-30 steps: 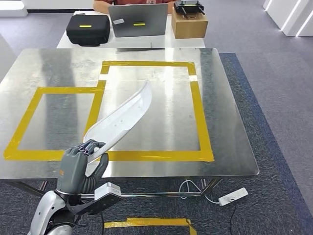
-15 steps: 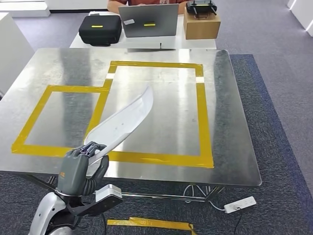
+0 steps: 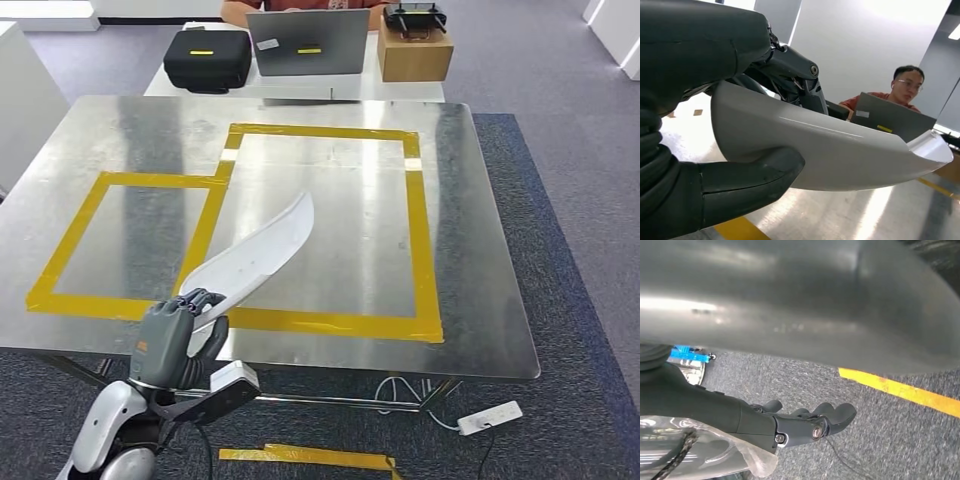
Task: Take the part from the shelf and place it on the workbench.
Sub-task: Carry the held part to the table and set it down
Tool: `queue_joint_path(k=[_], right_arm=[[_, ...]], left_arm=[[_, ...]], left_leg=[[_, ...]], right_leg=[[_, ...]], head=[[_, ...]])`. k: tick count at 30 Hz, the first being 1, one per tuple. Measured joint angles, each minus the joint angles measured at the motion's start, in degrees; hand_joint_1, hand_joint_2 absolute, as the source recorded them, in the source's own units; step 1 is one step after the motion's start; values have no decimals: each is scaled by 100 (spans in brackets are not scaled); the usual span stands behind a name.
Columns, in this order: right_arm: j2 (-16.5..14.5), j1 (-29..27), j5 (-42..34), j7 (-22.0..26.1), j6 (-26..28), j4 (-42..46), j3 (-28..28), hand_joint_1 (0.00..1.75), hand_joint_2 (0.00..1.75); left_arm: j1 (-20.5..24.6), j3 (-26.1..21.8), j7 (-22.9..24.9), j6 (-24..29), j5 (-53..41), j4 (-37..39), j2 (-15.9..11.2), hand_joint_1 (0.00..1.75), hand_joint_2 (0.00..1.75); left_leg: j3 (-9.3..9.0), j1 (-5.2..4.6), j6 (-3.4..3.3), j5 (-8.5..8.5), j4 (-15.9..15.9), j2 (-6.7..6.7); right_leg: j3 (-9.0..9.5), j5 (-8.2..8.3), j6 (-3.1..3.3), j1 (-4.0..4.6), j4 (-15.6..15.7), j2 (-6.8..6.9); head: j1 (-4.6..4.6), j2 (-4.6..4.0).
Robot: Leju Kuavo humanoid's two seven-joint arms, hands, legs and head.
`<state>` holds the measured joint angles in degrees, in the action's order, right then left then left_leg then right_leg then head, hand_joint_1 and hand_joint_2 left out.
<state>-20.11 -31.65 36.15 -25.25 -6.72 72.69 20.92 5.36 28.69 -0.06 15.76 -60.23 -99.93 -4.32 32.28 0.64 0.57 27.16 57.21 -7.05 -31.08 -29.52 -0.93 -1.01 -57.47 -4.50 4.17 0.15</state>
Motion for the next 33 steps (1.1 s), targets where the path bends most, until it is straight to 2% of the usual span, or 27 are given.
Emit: queue_joint_path(k=[4, 18, 24, 33], right_arm=[[0, 94, 88, 41, -107, -89, 102, 0, 0], [0, 503, 690, 338, -526, -531, 656, 0, 0], [0, 601, 767, 380, -541, -659, 785, 0, 0], [0, 656, 790, 382, -567, -738, 864, 0, 0]], left_arm=[[223, -7, 67, -59, -69, 455, 8, 175, 175], [1521, -272, 491, -208, -344, 3003, -81, 175, 175], [1800, -344, 719, -201, -605, 3552, -126, 175, 175], [1931, -434, 786, -191, -689, 3843, -204, 175, 175]], left_leg=[[1, -7, -4, 1, 9, 3], [2, -8, -9, -5, 12, 11], [4, -8, -10, -4, 13, 16], [3, -8, -10, -5, 13, 17]], right_leg=[[1, 2, -6, -10, 0, -1], [11, 11, -18, -10, -1, -10], [9, 11, -18, -10, -1, -15], [9, 11, -18, -10, -1, -14]], head=[[-1, 0], [-1, 0], [-1, 0], [-1, 0]])
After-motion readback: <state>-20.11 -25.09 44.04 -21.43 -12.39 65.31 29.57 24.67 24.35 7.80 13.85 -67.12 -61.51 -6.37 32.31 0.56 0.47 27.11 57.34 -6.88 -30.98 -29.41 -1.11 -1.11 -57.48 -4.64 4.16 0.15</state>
